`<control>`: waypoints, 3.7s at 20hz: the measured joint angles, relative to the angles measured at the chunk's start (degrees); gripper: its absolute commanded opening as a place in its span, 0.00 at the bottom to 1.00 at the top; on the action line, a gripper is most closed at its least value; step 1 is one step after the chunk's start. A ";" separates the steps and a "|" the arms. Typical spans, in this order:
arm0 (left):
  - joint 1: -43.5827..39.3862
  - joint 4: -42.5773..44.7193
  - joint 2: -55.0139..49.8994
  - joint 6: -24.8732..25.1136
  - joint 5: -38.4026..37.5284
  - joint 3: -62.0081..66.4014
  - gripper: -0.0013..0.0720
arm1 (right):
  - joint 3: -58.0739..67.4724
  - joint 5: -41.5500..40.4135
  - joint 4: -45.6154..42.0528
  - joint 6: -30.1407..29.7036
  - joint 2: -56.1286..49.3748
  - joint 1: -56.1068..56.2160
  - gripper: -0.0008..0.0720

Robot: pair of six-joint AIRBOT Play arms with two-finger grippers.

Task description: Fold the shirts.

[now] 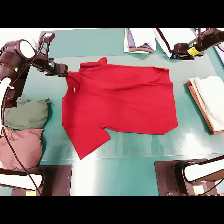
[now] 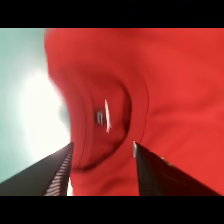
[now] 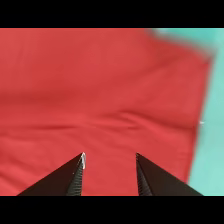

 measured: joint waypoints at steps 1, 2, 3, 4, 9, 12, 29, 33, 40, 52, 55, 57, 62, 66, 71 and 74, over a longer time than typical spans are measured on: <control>0.74 0.09 0.22 0.00 -1.84 -0.20 0.64 | -0.15 0.74 1.64 -0.94 0.22 -0.42 0.53; 1.49 -0.07 0.74 0.00 -3.89 -1.29 0.64 | -1.29 1.53 2.91 -1.86 1.16 -0.83 0.53; 2.27 -0.46 1.81 0.00 -5.49 -3.41 0.64 | -3.19 2.12 3.87 -2.69 2.43 -1.25 0.53; 2.97 -0.74 3.41 -0.02 -6.08 -6.16 0.64 | -5.88 2.60 4.70 -3.58 4.17 -1.70 0.53; 4.83 -2.34 15.10 -0.26 -4.35 -29.11 0.64 | -23.50 1.27 8.04 -6.49 15.12 -2.51 0.53; 5.14 -4.85 19.74 -0.44 -0.28 -41.11 0.64 | -32.28 -0.98 8.83 -7.10 20.41 -1.33 0.53; 5.31 -21.42 28.06 4.70 7.52 -49.16 0.05 | -63.06 -0.96 6.62 -7.13 37.16 -14.97 0.77; 5.31 -21.62 29.33 5.01 7.26 -48.54 0.05 | -75.28 -1.92 8.72 -7.02 37.88 -22.51 0.63; 5.31 -21.75 29.77 5.16 6.99 -48.37 0.05 | -82.77 -10.75 17.53 -6.84 31.50 -16.55 0.24; 5.31 -19.12 41.51 3.21 2.73 -22.69 0.05 | -48.78 -16.68 17.68 -8.02 43.95 -7.13 0.03; 5.29 -18.03 45.33 2.80 2.47 -6.16 0.05 | -31.69 -15.61 14.01 -8.04 48.11 -6.91 0.03; 5.29 -17.64 46.69 2.49 2.49 5.20 0.05 | -21.35 -13.92 10.58 -7.43 49.64 -6.91 0.03; 5.29 -14.91 47.76 -0.07 3.28 22.16 0.05 | -0.94 -5.27 2.23 -4.57 48.61 -6.88 0.03; 5.29 -12.72 44.81 -2.10 -0.59 22.27 0.05 | 4.44 0.59 -0.20 -3.74 44.50 -6.88 0.03; 5.27 -12.00 34.38 -2.78 -6.05 10.97 0.05 | -4.98 3.02 -0.98 -3.48 36.79 -6.88 0.03; 5.27 -12.37 25.73 -2.19 -6.49 2.34 0.05 | -13.73 2.60 -1.29 -3.54 30.08 -6.51 0.03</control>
